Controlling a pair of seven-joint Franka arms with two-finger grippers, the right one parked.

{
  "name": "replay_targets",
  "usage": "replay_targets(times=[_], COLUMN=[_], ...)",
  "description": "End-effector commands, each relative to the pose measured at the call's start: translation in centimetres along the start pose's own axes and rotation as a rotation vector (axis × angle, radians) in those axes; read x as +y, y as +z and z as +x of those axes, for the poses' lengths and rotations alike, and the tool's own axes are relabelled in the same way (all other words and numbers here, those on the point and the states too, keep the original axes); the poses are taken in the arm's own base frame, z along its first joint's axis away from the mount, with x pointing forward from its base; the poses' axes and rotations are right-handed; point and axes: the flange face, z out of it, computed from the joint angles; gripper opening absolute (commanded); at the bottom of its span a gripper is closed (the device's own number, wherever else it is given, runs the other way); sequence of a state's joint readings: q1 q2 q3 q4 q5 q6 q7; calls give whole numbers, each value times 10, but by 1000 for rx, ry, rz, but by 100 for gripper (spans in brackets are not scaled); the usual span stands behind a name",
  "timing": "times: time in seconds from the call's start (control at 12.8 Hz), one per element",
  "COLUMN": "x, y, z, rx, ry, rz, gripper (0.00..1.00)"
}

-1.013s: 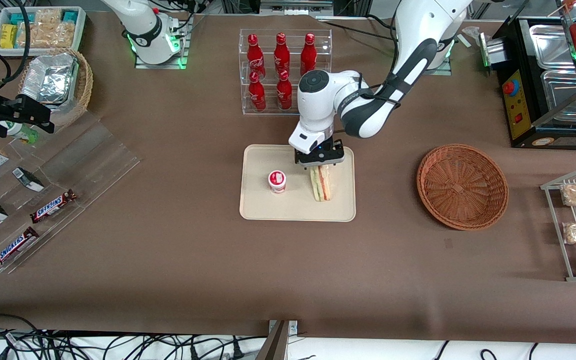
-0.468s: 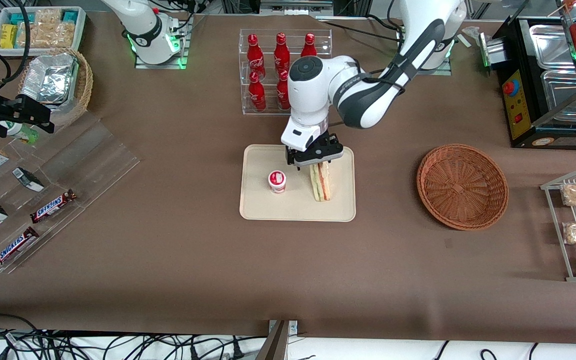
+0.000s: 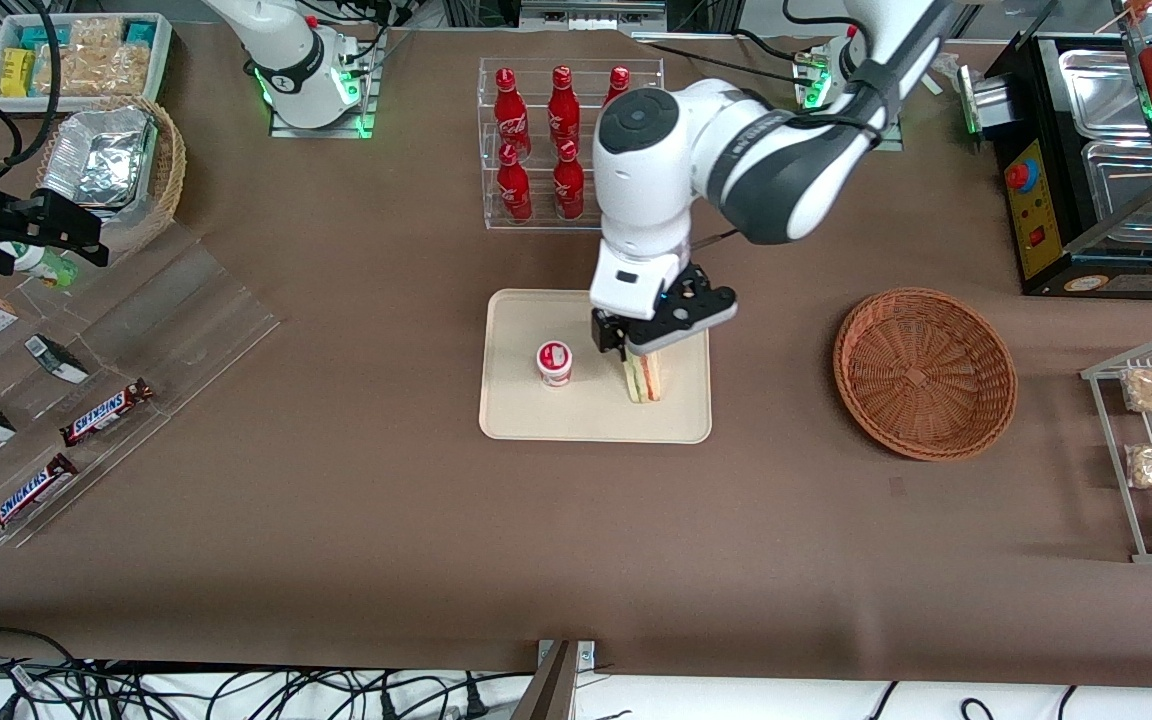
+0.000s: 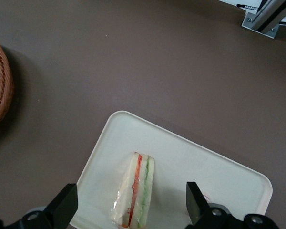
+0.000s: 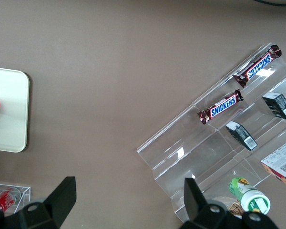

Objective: Place sandwich from basket to tray

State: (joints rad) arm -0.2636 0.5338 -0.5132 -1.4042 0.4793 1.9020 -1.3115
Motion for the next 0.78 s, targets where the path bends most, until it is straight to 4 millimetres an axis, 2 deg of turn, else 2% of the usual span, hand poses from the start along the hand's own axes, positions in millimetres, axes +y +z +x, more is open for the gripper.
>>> replay_targets(times=[0.0, 0.16, 0.23, 0.31, 0.47, 0.62, 0.7], x=[-36, -66, -72, -85, -107, -144, -161], y=[-29, -32, -35, -34, -50, -49, -56], z=[61, 94, 100, 117, 144, 176, 193], rx=[-89, -142, -155, -157, -187, -239, -251], ry=[36, 121, 160, 142, 170, 198, 224], rz=[-1, 5, -6, 6, -7, 25, 10], gripper=[100, 100, 100, 100, 100, 100, 100])
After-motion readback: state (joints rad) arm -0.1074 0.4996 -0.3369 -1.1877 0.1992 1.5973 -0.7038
